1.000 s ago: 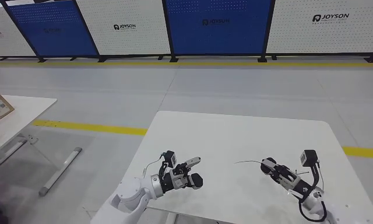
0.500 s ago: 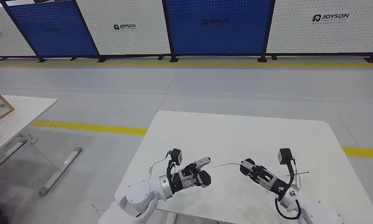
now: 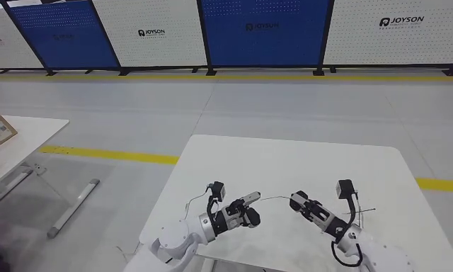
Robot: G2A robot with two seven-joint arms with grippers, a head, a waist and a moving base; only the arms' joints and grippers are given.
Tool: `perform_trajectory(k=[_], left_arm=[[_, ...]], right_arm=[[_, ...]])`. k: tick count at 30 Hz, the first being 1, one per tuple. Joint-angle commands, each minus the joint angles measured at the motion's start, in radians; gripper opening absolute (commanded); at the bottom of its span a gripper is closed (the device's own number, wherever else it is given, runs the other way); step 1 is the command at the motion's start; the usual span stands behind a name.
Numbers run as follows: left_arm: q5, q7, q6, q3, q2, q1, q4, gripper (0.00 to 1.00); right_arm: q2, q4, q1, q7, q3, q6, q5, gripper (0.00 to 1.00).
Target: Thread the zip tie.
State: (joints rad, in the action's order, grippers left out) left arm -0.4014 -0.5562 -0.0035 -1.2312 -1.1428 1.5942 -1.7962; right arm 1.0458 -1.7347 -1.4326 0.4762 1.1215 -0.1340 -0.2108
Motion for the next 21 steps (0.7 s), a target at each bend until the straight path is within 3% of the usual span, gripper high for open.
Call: perform_trajectory(k=[1,12,21], left_arm=[[0.000,0.032,0.007,0.011,-0.002,-0.006,0.001,1.00],[0.000,0.032,0.007,0.011,-0.002,-0.006,0.001,1.00],[-0.013,0.123,0.008,0.072,-0.016,-0.060,0.024,1.00]], right_arm=[[0.005,0.002,-0.001,-0.035,-0.014,-0.009,0.027,0.00],[0.005,0.002,-0.001,-0.035,-0.014,-0.009,0.027,0.00],[0.010,-0.012,-0.007,-0.039,-0.034,-0.018,0.106,0.00]])
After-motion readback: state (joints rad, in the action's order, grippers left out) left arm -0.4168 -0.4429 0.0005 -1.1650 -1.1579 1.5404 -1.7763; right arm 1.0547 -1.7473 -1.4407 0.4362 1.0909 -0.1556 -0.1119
